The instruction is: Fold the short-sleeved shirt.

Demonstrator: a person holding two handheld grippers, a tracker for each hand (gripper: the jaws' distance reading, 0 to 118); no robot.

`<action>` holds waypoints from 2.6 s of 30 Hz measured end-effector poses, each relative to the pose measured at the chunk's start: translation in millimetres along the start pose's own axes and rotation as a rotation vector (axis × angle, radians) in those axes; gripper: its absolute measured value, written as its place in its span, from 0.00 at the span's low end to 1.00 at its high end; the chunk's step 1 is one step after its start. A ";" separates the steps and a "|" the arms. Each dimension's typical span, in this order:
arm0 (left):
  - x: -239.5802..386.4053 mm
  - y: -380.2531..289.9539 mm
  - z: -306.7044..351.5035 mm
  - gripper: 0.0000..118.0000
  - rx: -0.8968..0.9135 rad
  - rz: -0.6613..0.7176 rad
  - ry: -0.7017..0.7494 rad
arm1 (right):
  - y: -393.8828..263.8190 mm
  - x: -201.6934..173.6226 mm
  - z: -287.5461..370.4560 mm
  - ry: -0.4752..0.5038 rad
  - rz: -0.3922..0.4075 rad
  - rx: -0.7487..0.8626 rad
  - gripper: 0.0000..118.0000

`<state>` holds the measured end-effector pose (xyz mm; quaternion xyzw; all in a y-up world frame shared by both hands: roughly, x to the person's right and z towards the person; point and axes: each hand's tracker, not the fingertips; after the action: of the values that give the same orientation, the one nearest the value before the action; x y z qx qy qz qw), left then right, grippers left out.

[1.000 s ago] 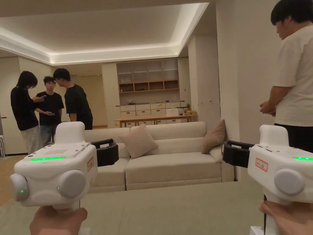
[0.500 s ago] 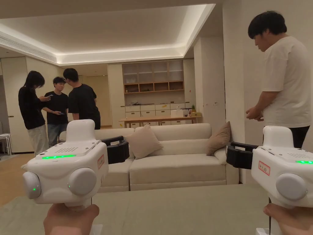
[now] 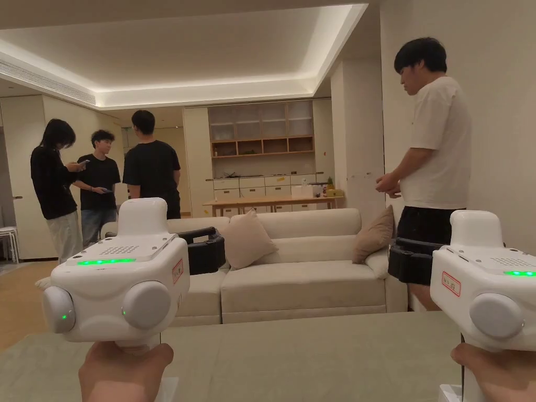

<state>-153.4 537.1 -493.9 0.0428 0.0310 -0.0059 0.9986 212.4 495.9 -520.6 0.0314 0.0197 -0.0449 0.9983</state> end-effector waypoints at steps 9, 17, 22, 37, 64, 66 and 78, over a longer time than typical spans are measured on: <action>0.8 1.1 3.0 1.00 0.017 0.014 0.008 | 2.8 -3.0 2.7 -0.001 0.008 0.014 1.00; -0.6 2.7 6.1 1.00 0.028 0.031 0.006 | 1.4 -8.0 0.6 0.018 0.027 0.007 1.00; -1.5 3.9 5.0 1.00 0.030 0.013 0.014 | 2.8 -11.4 4.3 0.017 0.025 0.018 1.00; 1.2 -13.8 7.8 0.00 -0.053 0.022 -0.057 | 8.9 -4.8 10.1 0.016 0.009 -0.012 0.00; -315.6 -24.6 268.8 0.00 -0.102 -0.019 0.795 | -59.8 -417.1 23.1 0.890 0.079 -0.183 0.00; -334.2 -27.4 293.9 0.00 -0.121 -0.004 0.834 | -65.1 -447.2 34.5 0.975 0.052 -0.204 0.00; -380.4 -112.6 186.0 0.00 -0.332 0.130 0.631 | -114.5 -454.5 -16.6 0.946 0.097 -0.243 0.00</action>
<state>-523.3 412.5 -294.8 -0.1183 0.3353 0.0763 0.9316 -251.0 423.3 -524.9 -0.0672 0.4748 0.0235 0.8772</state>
